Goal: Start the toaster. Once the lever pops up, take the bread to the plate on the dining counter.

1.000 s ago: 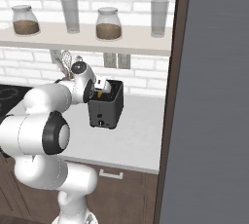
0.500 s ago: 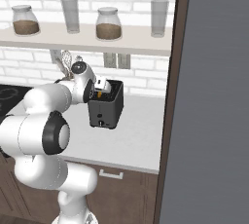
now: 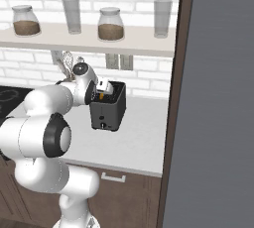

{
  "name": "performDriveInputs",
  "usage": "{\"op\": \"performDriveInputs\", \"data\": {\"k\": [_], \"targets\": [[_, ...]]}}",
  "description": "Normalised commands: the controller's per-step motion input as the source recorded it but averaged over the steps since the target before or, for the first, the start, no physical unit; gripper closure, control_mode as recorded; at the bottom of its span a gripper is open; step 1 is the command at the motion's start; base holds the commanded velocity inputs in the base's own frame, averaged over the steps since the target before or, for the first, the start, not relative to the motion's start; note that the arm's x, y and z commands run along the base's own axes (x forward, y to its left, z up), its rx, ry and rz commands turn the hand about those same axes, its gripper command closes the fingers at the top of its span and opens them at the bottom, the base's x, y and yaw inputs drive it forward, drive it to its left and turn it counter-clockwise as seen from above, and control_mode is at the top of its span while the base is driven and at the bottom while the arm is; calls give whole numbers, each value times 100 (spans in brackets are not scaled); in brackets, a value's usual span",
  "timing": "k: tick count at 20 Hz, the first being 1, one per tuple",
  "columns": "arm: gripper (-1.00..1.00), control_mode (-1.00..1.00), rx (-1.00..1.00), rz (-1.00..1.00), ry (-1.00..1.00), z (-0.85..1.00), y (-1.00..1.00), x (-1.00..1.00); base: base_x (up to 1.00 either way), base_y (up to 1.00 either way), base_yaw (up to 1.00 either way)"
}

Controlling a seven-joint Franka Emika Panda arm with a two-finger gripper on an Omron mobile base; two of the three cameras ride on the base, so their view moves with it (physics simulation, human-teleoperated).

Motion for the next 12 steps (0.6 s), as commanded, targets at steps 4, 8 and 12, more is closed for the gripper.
{"op": "performDriveInputs", "data": {"k": [4, 8, 12], "targets": [[-100, -100, 0, 0, 0, 0, 0, 0, 0, 0, 0], [-100, -100, 0, 0, 0, 0, 0, 0, 0, 0, 0], [-100, -100, 0, 0, 0, 0, 0, 0, 0, 0, 0]]}}
